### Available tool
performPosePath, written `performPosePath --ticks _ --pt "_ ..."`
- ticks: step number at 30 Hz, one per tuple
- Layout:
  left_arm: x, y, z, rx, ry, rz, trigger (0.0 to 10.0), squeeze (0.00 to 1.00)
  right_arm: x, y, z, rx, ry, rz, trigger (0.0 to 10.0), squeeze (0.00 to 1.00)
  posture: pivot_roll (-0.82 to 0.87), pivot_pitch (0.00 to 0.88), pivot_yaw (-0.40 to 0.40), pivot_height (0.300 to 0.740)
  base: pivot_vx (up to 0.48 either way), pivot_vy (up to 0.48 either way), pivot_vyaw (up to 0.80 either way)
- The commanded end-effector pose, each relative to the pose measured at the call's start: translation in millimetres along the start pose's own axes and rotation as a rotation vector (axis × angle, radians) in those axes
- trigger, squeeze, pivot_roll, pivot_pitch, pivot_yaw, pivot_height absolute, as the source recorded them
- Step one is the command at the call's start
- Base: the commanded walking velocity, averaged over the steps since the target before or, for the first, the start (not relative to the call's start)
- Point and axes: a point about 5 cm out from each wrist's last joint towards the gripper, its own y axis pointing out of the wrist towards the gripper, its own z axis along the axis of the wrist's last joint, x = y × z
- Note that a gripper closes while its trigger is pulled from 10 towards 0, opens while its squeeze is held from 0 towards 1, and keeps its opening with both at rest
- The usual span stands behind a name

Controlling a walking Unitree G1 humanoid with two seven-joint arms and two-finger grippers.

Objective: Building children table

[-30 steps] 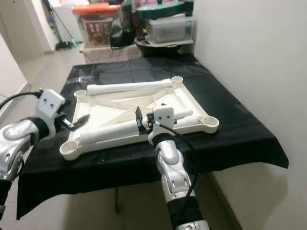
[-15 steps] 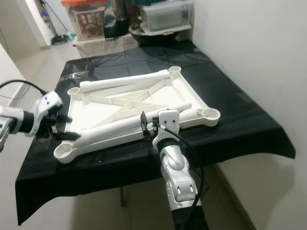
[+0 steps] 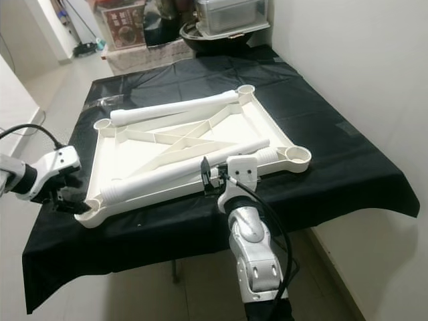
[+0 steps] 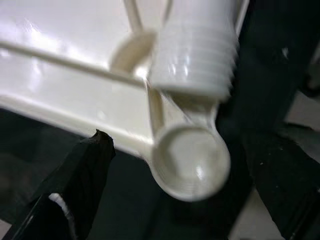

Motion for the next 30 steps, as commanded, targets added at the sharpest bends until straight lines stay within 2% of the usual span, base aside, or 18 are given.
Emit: performPosePath --ticks 1,8,17,30 --pt "-2.9 -0.4 2 0.018 0.006 0.027 10.0 0.00 -3.9 -2.6 0 -0.010 0.017 0.017 10.0 0.00 0.08 0.138 0.140 0.740 0.000 0.000 0.00" --pt "-5.1 4.7 18 0.050 0.029 0.020 10.0 0.00 -4.8 -4.4 0 -0.022 0.015 0.023 10.0 0.00 0.08 0.137 0.148 0.740 0.000 0.000 0.00" --pt "3.3 17.3 18 0.015 0.034 -0.079 10.0 0.00 -1.8 -7.4 3 -0.028 0.011 0.009 10.0 0.00 0.07 0.164 0.169 0.740 0.000 0.000 0.00" --pt "4.7 17.8 12 -0.022 0.029 -0.112 10.0 0.00 1.5 -14.4 3 -0.048 0.014 -0.009 10.0 0.00 0.08 0.196 0.176 0.740 0.000 0.000 0.00"
